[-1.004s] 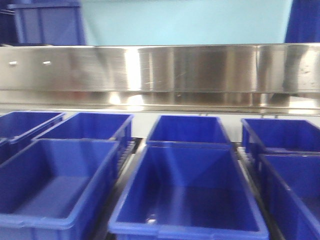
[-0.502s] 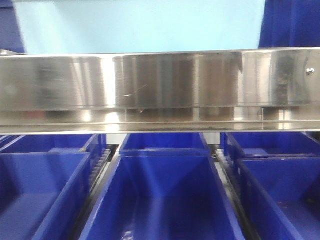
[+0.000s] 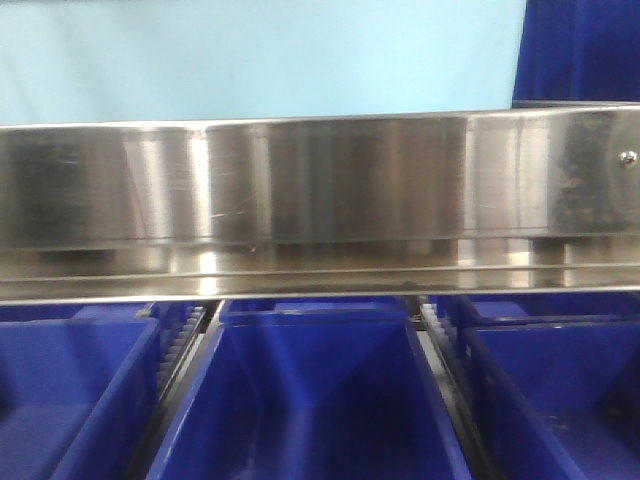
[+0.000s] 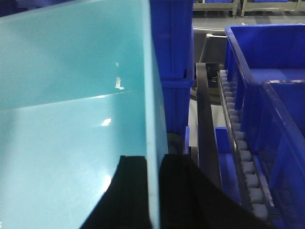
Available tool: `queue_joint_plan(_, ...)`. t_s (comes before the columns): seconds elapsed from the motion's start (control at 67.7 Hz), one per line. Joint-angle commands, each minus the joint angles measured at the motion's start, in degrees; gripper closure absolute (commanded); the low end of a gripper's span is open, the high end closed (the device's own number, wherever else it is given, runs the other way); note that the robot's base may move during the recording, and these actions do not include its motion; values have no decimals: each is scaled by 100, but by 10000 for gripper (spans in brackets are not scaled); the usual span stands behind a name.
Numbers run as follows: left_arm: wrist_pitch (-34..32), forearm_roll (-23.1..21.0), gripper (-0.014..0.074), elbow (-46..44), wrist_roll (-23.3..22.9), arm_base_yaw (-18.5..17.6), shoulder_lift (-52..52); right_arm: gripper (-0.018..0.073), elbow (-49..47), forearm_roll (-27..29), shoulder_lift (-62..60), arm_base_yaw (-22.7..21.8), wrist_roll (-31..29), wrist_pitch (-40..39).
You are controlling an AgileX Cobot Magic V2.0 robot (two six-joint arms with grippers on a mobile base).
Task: Move two blue bins to right shelf middle
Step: 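Lower the teal bin onto the shelf behind the steel rail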
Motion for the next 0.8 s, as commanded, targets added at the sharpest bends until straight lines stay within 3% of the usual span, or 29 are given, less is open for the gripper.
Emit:
queue_joint_plan(0.0,-213,-89,707,-46,83,-37,-12,721,-64,148,-41,65,21,-574)
queue_joint_plan(0.783,-213,-89,707,-46,83,-37,-12,721,-64,148,-41,65,21,-574)
